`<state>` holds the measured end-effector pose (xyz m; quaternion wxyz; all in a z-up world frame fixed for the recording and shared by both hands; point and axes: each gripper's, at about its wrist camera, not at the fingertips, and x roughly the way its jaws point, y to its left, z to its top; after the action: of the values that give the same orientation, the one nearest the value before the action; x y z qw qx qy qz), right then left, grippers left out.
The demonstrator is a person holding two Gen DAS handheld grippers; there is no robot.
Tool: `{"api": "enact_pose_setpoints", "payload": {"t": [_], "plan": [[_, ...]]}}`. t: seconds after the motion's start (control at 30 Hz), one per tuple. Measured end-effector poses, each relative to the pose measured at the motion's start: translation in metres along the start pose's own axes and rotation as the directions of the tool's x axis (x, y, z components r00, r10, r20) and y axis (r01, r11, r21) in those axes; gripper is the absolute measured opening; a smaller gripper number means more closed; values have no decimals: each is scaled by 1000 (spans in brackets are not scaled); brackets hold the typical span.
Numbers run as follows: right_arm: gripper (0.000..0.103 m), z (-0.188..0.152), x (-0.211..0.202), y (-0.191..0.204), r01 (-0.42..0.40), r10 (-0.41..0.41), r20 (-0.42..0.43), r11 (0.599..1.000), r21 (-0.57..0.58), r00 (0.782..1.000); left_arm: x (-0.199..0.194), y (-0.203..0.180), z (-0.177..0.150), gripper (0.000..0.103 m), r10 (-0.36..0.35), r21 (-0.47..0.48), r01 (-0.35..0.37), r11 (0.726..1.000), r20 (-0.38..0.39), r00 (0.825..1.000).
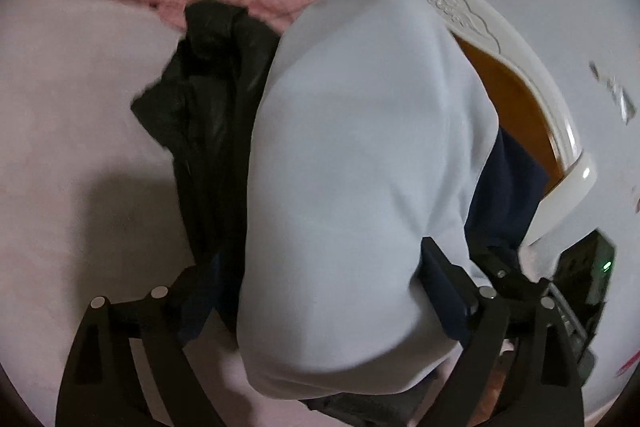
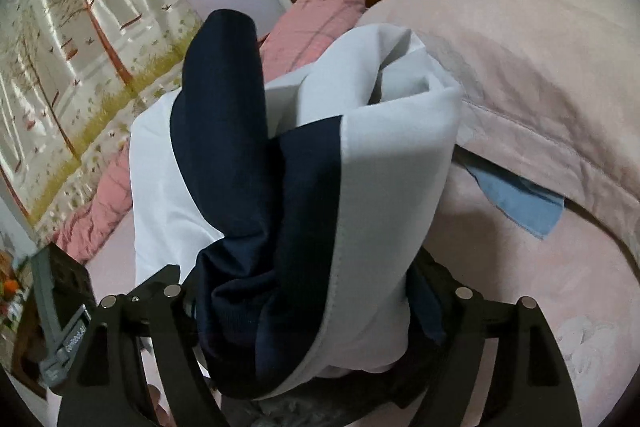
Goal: Fold large clothes
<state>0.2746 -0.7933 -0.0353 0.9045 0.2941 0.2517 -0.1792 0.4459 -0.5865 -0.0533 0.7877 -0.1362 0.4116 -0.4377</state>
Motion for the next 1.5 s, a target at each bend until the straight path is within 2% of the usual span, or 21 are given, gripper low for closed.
{"api": "enact_pose_setpoints", "payload": {"t": [0.1,0.17,0.2,0.27,0.3,0.37,0.4,0.43,0.47,0.57,0.7,0.8,0.93,0.97,1.03,1.07,1.13,1.2,1.3,1.4,1.5], "plan": [[84,-4,-6,12,-19,19,20,1000,-7,1000,-18,-16,-4,98,93,85,-99,991,74,993],[89,-8,-18,7,-29,29,49,1000,-4,998,-37,-29,-10,98,136,160,-162,974,158,978],[89,-11,-27,11,-16,17,76,1000,-23,997,-48,-41,-16,97,167,219,-219,951,233,958],[90,-14,-43,25,23,-13,120,996,-81,993,-74,-61,-36,97,221,319,-364,875,406,887],[90,-16,-53,35,64,-43,159,990,-123,986,-86,-70,-47,97,216,356,-405,842,466,858],[91,-21,-77,55,153,-101,242,966,-207,965,-110,-80,-62,98,181,404,-441,801,539,822],[92,-25,-90,63,190,-121,283,955,-228,951,-124,-85,-70,101,180,411,-480,775,584,791],[98,-30,-104,70,208,-126,321,950,-233,939,-140,-89,-77,103,177,404,-507,761,622,762],[103,-34,-117,76,205,-114,350,950,-235,930,-155,-88,-82,103,165,394,-510,765,646,745],[103,-57,-156,94,199,-77,443,951,-236,893,-192,-74,-91,103,161,357,-488,796,653,740],[103,-96,-182,118,215,-65,492,943,-255,868,-231,-48,-100,103,209,321,-544,775,682,701],[103,-122,-187,128,191,-33,489,941,-278,871,-245,-34,-113,103,255,315,-598,737,690,677],[103,-156,-174,135,151,14,467,937,-314,884,-254,-6,-138,103,269,311,-605,733,685,677],[103,-163,-167,137,158,8,460,934,-320,888,-252,3,-146,103,285,300,-617,727,686,669],[103,-177,-153,144,211,-36,442,911,-355,896,-246,14,-160,103,340,247,-661,709,701,626],[103,-180,-150,147,235,-56,443,902,-361,895,-245,14,-166,103,331,255,-663,704,708,624],[103,-185,-147,152,255,-66,443,889,-381,894,-242,12,-166,103,292,298,-632,716,694,658],[103,-189,-144,153,268,-72,446,880,-393,892,-241,14,-166,103,288,299,-624,722,691,664],[103,-191,-148,154,262,-57,460,881,-395,886,-247,16,-165,103,256,302,-587,751,687,680],[103,-194,-155,157,277,-61,474,873,-402,879,-247,16,-166,103,254,304,-586,751,687,681],[103,-199,-156,165,298,-70,461,846,-443,885,-251,16,-168,103,254,286,-587,758,699,669]]}}
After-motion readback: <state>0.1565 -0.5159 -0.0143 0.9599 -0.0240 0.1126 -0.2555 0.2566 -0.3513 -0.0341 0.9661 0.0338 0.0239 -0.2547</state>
